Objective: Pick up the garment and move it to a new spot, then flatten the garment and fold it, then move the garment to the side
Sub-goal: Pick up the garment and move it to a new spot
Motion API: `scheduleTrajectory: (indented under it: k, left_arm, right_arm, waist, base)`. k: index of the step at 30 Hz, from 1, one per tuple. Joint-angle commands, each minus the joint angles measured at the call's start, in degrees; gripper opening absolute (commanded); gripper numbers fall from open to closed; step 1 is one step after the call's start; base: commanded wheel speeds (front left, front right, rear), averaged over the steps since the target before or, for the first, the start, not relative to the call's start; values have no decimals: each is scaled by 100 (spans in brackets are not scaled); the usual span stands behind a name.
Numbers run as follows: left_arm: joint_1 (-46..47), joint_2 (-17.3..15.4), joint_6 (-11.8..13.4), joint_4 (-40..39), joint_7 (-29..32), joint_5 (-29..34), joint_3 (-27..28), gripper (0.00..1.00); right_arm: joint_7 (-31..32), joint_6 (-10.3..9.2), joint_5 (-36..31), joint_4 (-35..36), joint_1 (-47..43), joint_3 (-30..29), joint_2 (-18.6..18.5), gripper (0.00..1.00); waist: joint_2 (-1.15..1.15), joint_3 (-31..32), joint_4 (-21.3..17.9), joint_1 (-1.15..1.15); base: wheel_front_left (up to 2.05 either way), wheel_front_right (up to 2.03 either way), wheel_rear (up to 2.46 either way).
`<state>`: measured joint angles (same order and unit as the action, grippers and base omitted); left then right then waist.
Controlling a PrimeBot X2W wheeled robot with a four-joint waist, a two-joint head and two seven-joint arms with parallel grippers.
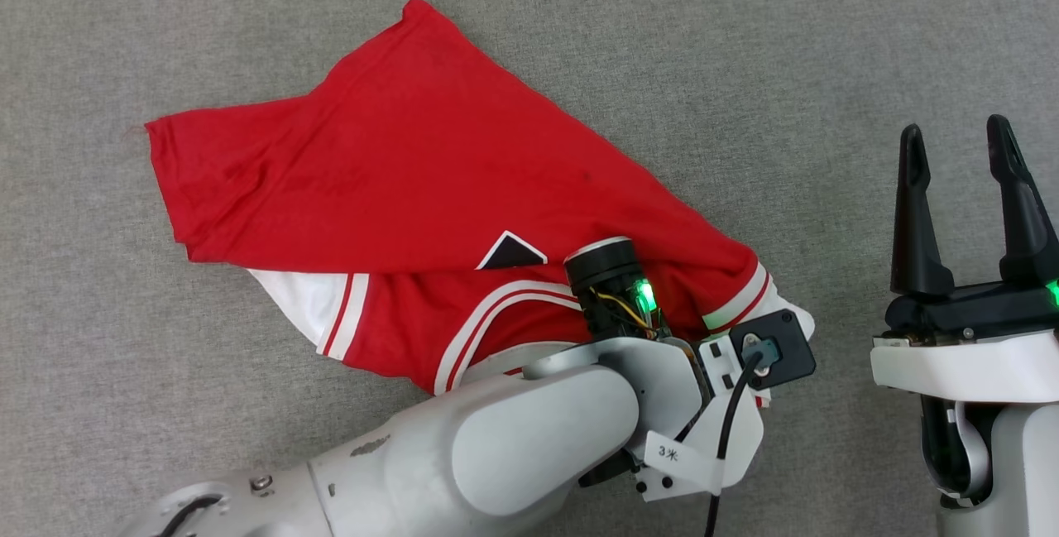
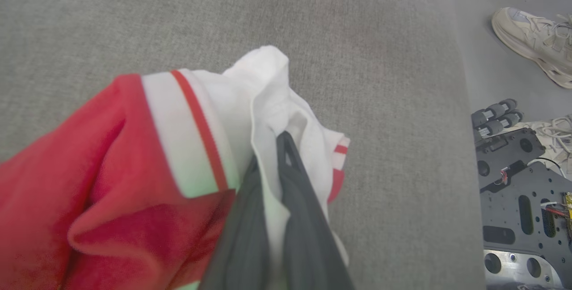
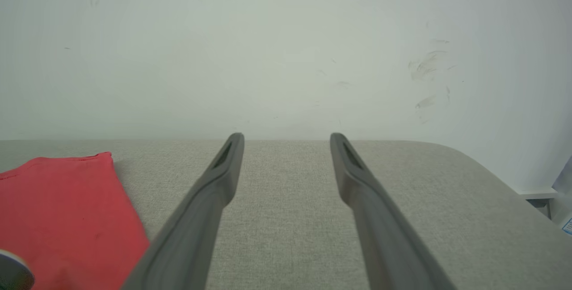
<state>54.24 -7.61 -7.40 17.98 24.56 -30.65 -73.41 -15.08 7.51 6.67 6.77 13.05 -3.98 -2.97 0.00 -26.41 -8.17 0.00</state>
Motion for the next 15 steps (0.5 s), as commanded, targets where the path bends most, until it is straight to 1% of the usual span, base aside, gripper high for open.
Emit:
scheduleTrajectory:
  k: [1,2,3,4,5,9,12,15]
  left_arm:
    - [-148,21,2,73,-24,79,3,0]
    - [-174,42,2,113,-72,107,0,2]
    - [-199,59,2,149,-120,140,0,30]
    - [-202,75,2,168,-226,166,1,86]
    - [-167,96,2,218,-413,138,0,100]
    - [83,208,2,412,-1308,154,9,100]
    - [191,250,2,710,-2125,102,4,100]
    - [244,316,21,1036,-2842,15,139,100]
  right_arm:
    - [-14,-4,-12,-23,103,22,17,100]
    - [-14,-4,-21,-29,108,27,17,100]
    - [-14,-4,-32,-42,104,34,17,100]
    - [-14,-4,-45,-52,98,38,17,100]
    - [-14,-4,-57,-58,80,31,17,100]
    - [-14,-4,-104,-105,-58,14,16,100]
    - [-14,-4,-147,-137,-200,-17,16,100]
    - [-14,-4,-189,-162,-314,-20,16,100]
  waist:
    - [0,4,-3,0]
    - [0,14,1,0]
    - [0,32,6,0]
    - [0,57,16,0]
    - [0,99,37,0]
    - [0,353,127,0]
    - [0,616,222,0]
    - [0,875,320,0]
  base:
    - [0,0,0]
    - [0,0,0]
    - [0,0,0]
    - [0,0,0]
    - [0,0,0]
    - [0,0,0]
    - [0,0,0]
    - [0,0,0]
